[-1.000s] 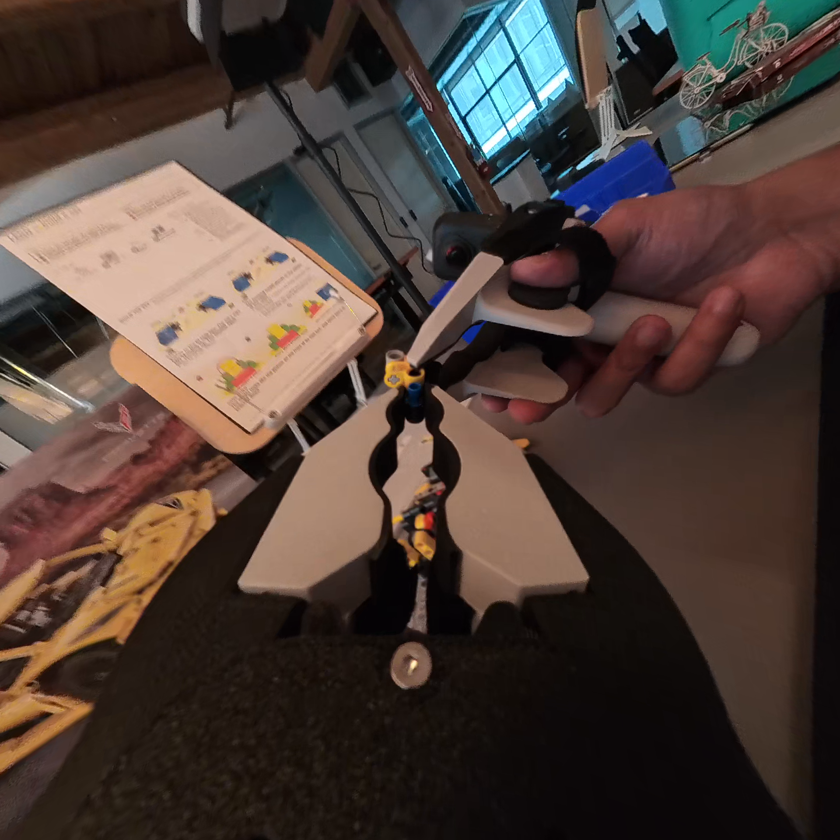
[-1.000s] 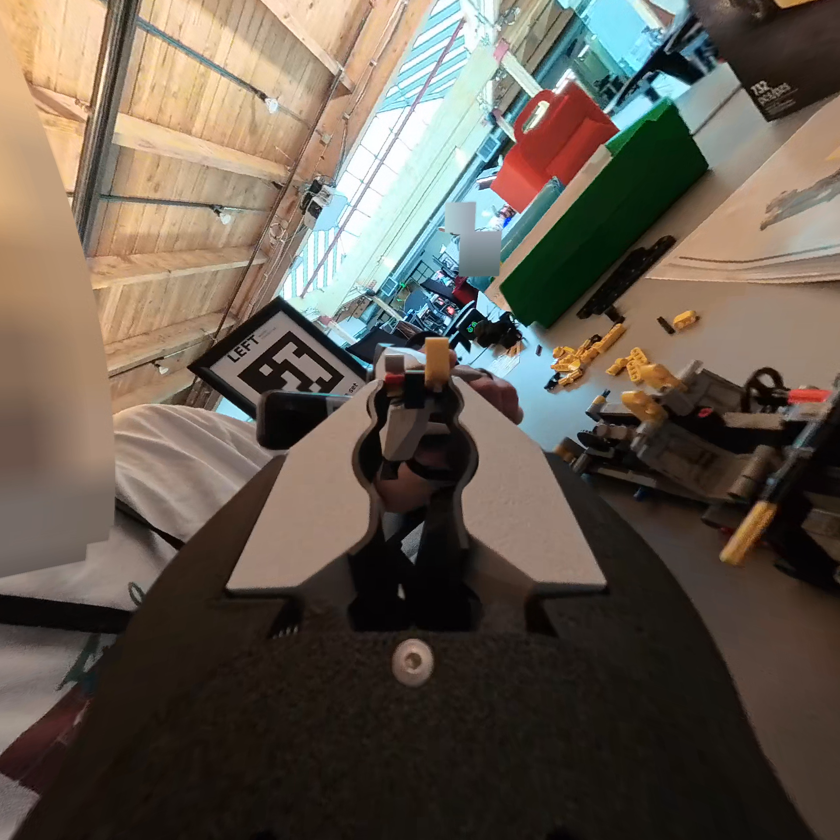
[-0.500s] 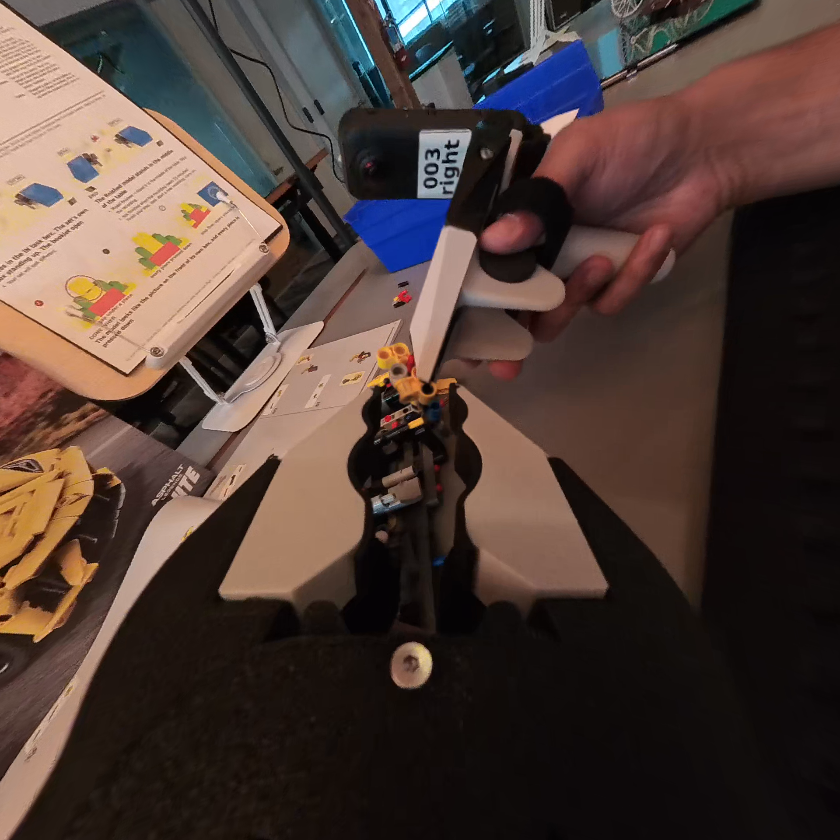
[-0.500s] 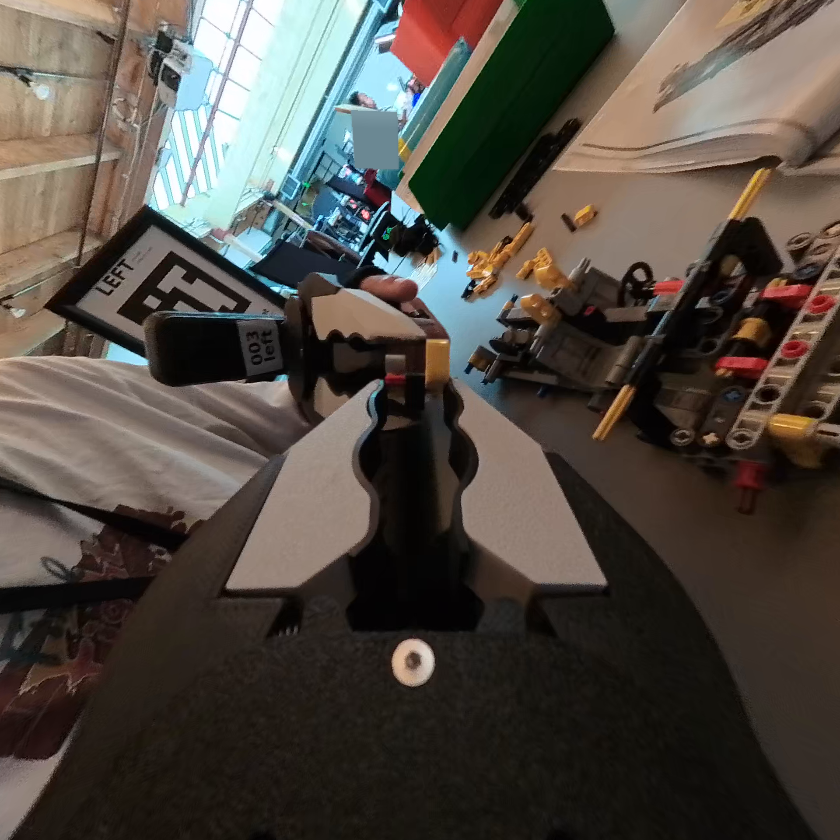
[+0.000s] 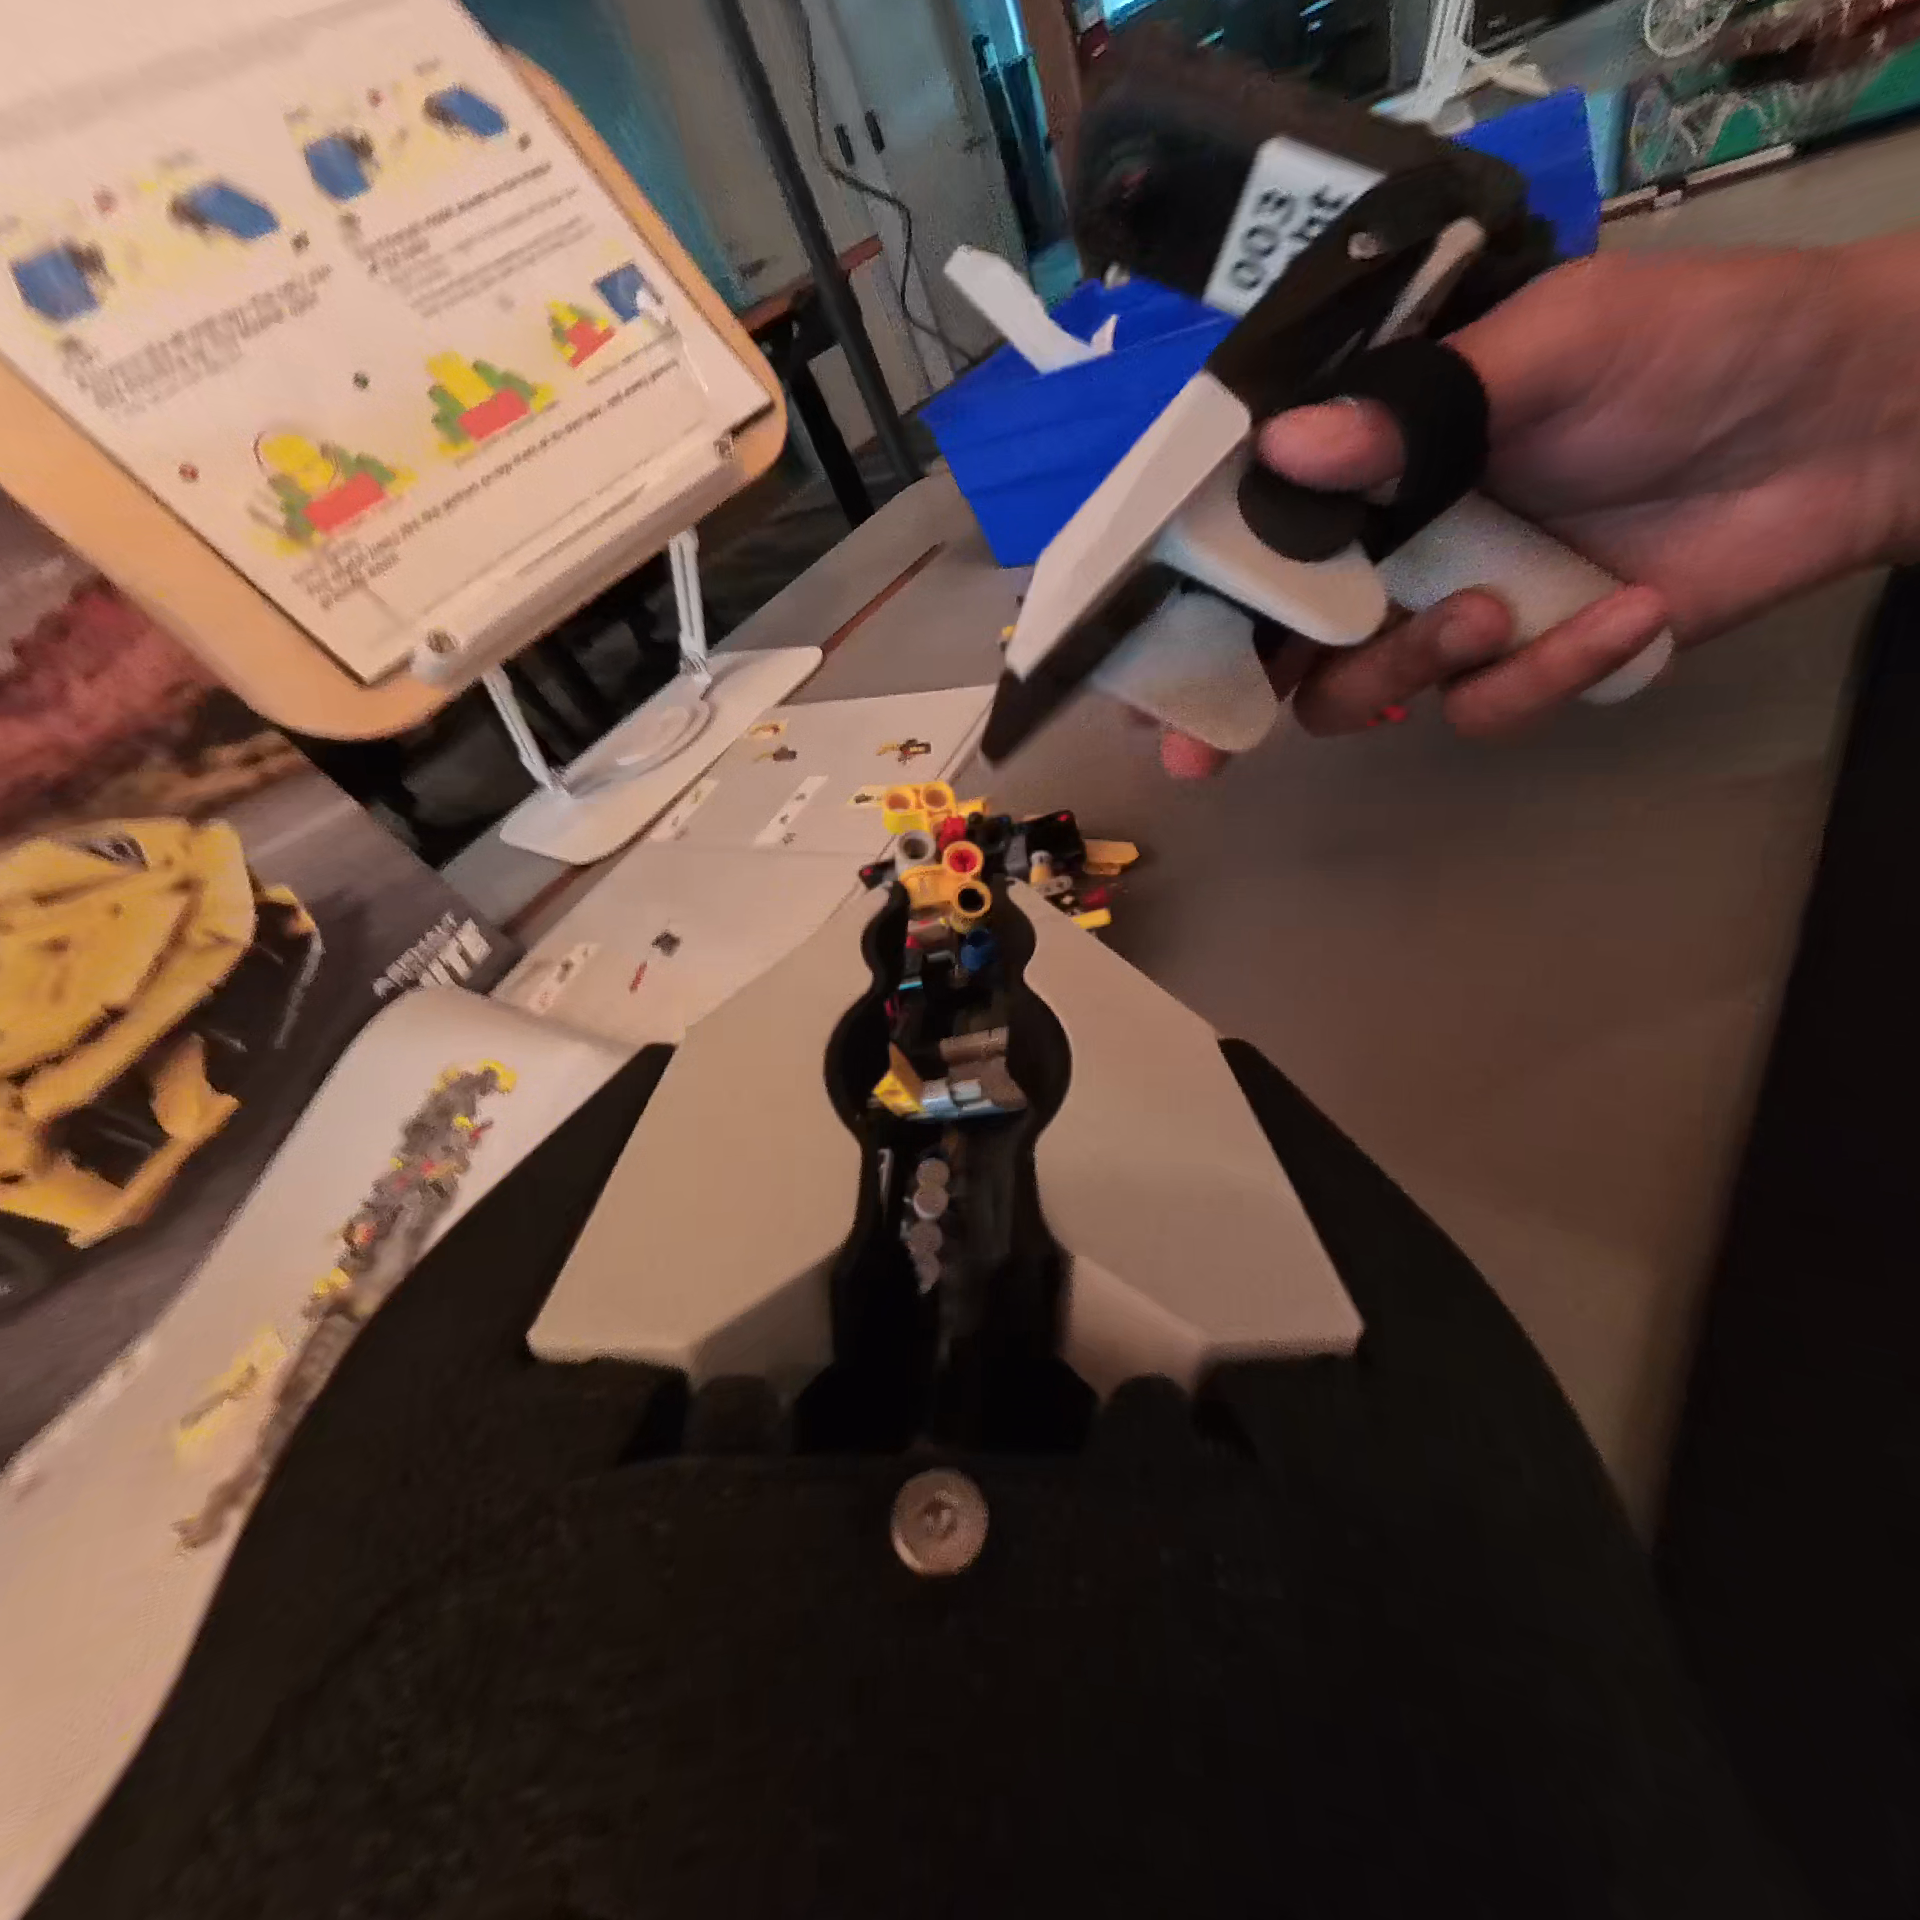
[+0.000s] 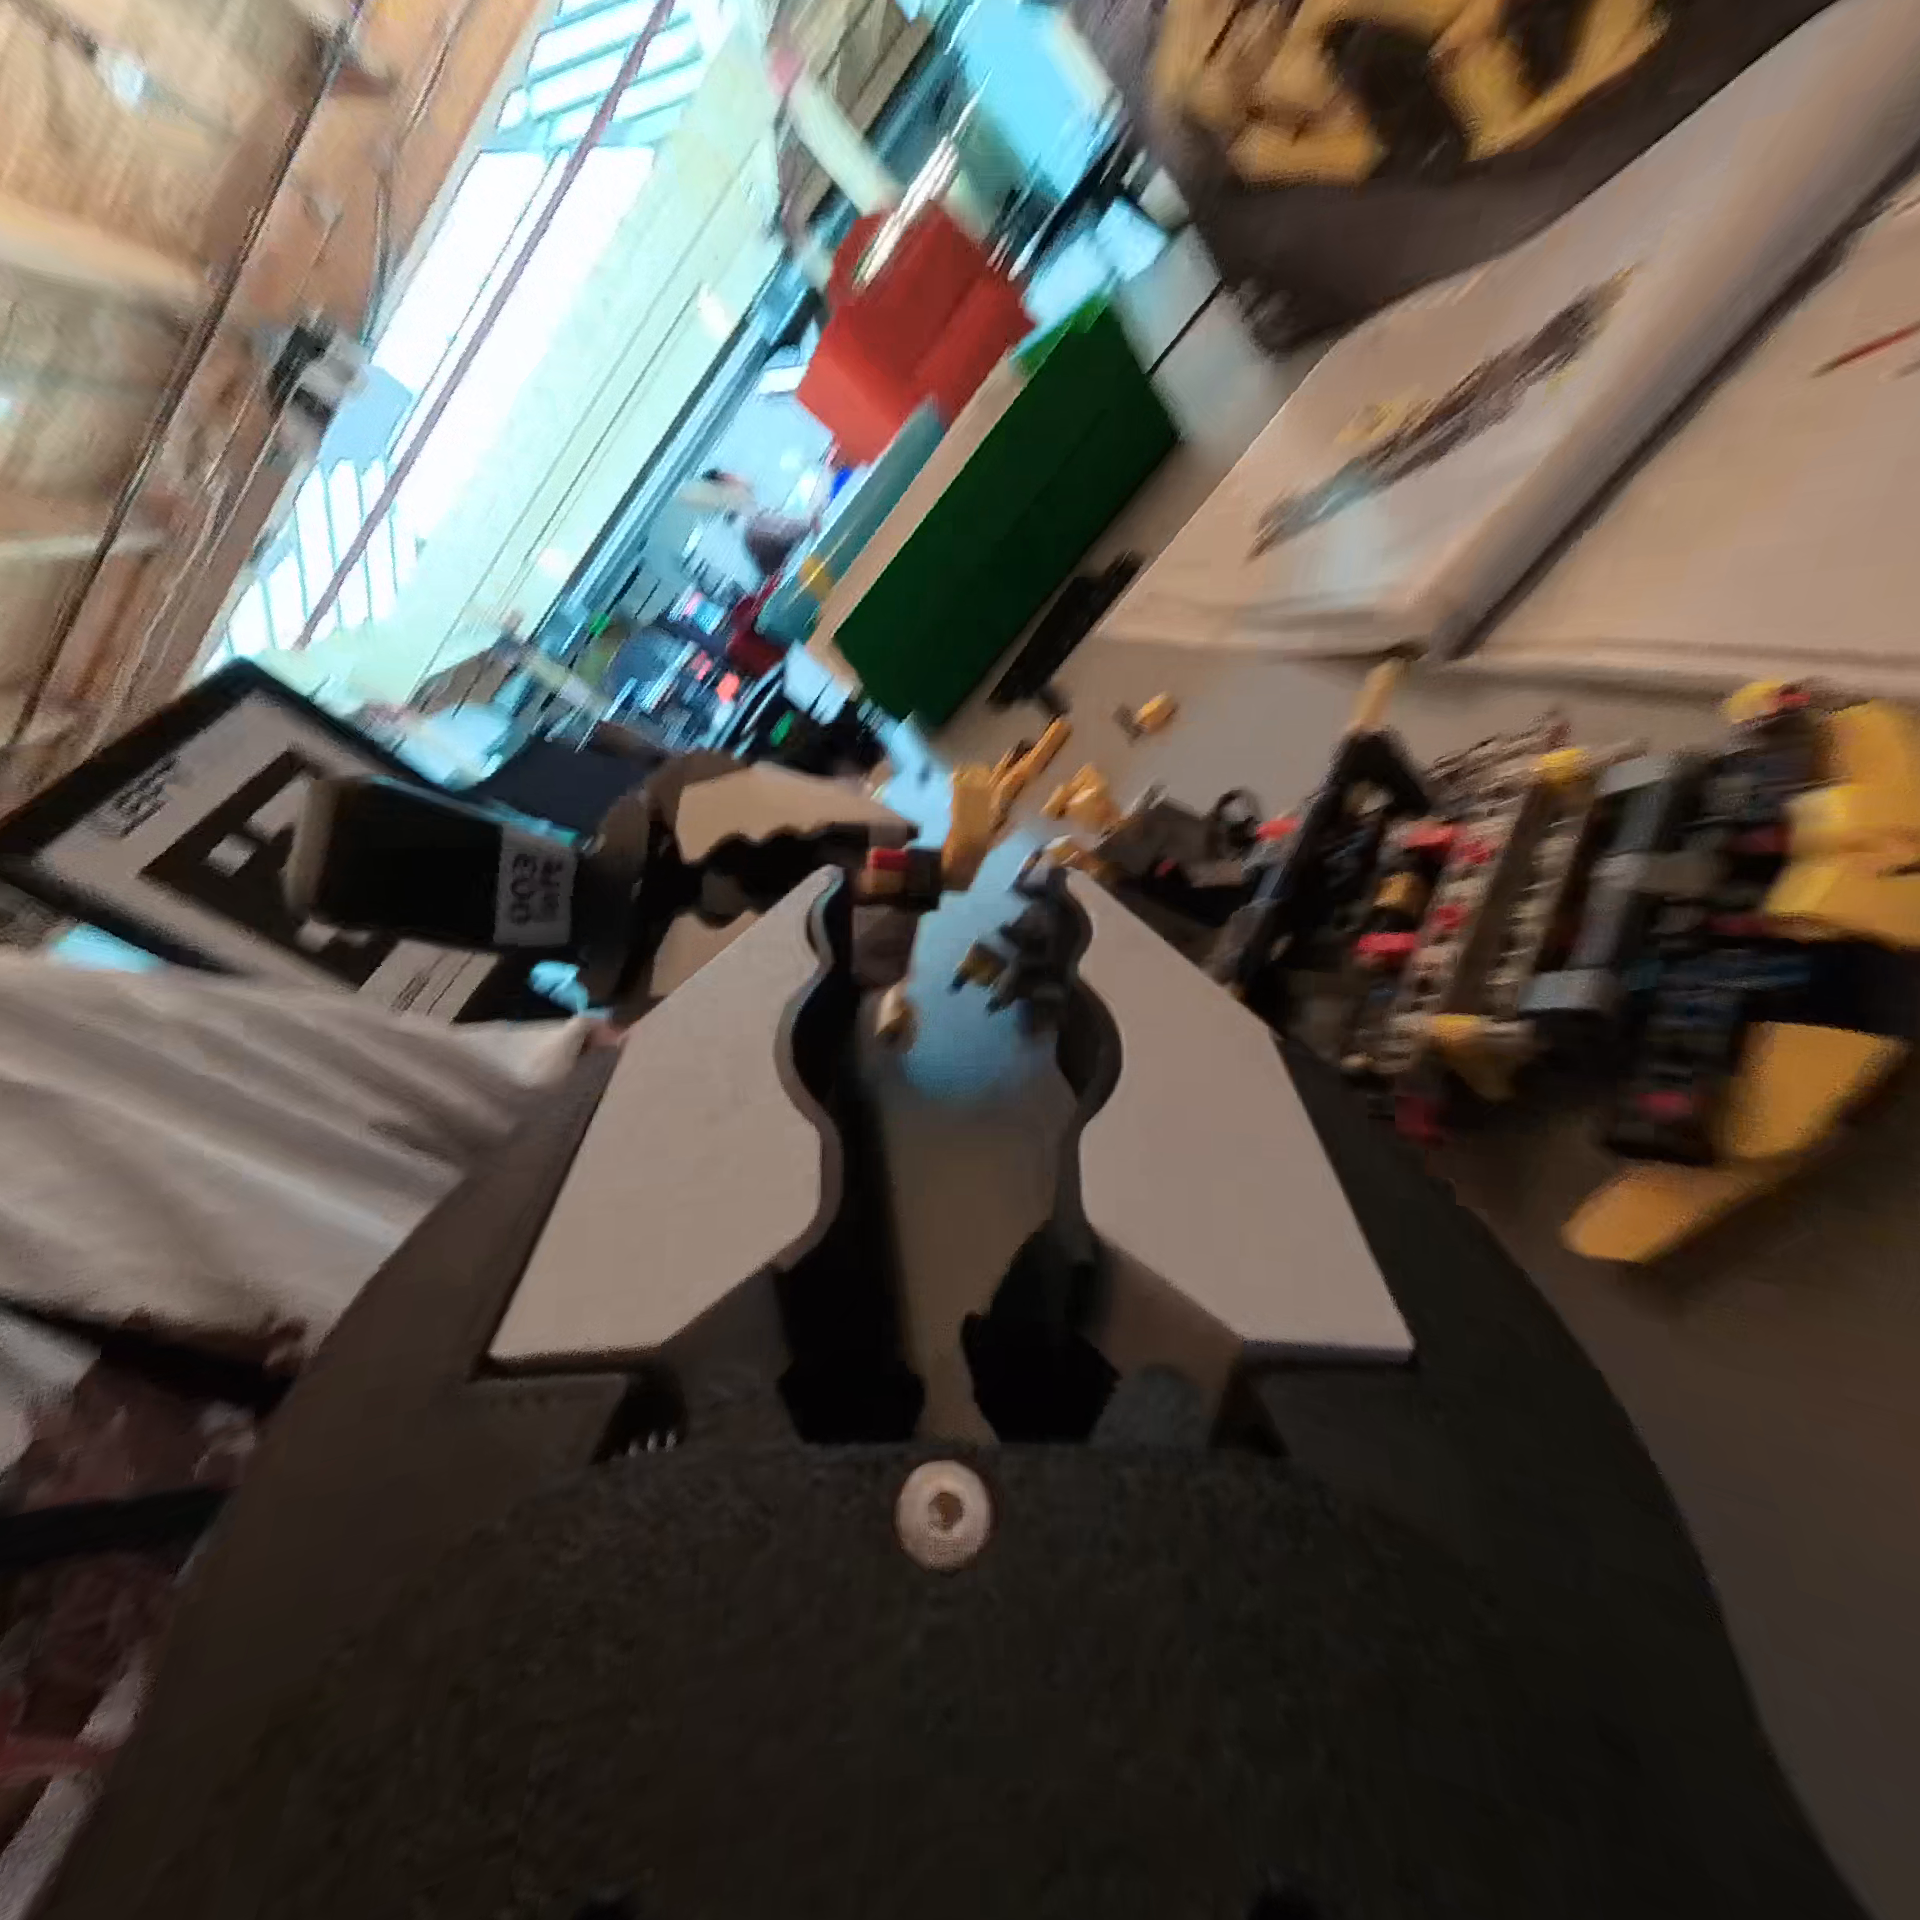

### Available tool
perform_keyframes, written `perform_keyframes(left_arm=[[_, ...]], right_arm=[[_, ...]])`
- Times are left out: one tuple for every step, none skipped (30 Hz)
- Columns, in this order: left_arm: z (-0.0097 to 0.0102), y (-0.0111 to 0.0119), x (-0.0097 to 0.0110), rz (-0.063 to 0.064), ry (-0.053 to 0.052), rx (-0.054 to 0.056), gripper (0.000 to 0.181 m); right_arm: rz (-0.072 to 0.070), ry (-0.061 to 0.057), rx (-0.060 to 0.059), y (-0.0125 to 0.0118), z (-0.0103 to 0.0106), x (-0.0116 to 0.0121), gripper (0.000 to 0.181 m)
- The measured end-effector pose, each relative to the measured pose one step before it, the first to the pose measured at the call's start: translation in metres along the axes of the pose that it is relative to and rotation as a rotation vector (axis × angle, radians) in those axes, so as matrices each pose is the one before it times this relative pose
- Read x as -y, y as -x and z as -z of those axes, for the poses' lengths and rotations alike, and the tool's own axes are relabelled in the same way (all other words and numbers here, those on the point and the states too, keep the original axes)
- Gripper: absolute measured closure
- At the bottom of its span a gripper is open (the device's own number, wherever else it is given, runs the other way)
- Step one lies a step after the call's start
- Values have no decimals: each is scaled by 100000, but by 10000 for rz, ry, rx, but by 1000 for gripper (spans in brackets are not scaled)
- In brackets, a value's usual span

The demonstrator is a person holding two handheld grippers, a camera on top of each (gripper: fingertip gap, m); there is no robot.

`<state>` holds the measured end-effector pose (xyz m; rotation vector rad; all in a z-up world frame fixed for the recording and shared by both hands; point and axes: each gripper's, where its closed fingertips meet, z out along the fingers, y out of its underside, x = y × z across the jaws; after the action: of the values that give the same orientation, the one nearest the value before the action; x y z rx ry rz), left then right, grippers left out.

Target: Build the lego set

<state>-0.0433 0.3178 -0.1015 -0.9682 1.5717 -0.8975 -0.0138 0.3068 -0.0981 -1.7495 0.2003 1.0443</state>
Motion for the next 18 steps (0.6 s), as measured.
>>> perform_keyframes(left_arm=[[-67, 96, -282, 543, 97, -199, 165], [-108, -170, -306, 578, 108, -331, 165], [-130, -353, -254, 523, 121, -377, 165], [-176, -570, -272, 390, 155, -432, 165], [-248, -662, -359, 248, 209, -401, 165], [-366, -706, -643, 138, 384, -371, 165], [-467, -680, -865, 47, 521, -319, 165], [-461, -661, -833, 39, 488, -282, 165], [-371, -480, -581, 100, 367, -184, 164], [-166, -290, -131, 70, 132, -71, 165], [-40, -255, 32, 26, 30, -65, 164], [-137, -387, -200, 56, 119, -189, 164], [-248, -397, -594, 109, 318, -240, 164], [-259, -241, -622, 66, 341, -156, 164], [-55, -41, -212, -32, 111, -2, 164], [55, 44, 36, -45, -26, 52, 164], [-27, -82, -98, 26, 47, -64, 164], [-193, -182, -456, 88, 237, -170, 164]], right_arm=[[169, -619, -577, -876, 885, 1178, 146], [302, -655, -743, -1085, 945, 1259, 147], [433, -596, -912, -1334, 937, 1196, 147], [629, -346, -1107, -1697, 820, 845, 147], [726, -150, -1280, -2031, 678, 508, 148], [742, -41, -1171, -1935, 471, 268, 146], [729, 27, -932, -1615, 263, 109, 146], [587, 60, -743, -1302, 99, 6, 146], [410, 95, -442, -765, -24, -81, 147], [213, 80, -127, -193, -94, -72, 147], [49, 46, 44, 121, -92, -37, 147], [35, 43, 86, 234, -70, -37, 148], [122, 50, -7, 101, -48, -83, 148], [184, 29, -60, 26, -32, -68, 149], [140, 18, -84, -36, -14, -49, 150], [107, 32, -47, 13, -17, -15, 150], [82, 8, 12, 105, -19, 4, 151], [38, -6, 34, 119, -35, -11, 151]])
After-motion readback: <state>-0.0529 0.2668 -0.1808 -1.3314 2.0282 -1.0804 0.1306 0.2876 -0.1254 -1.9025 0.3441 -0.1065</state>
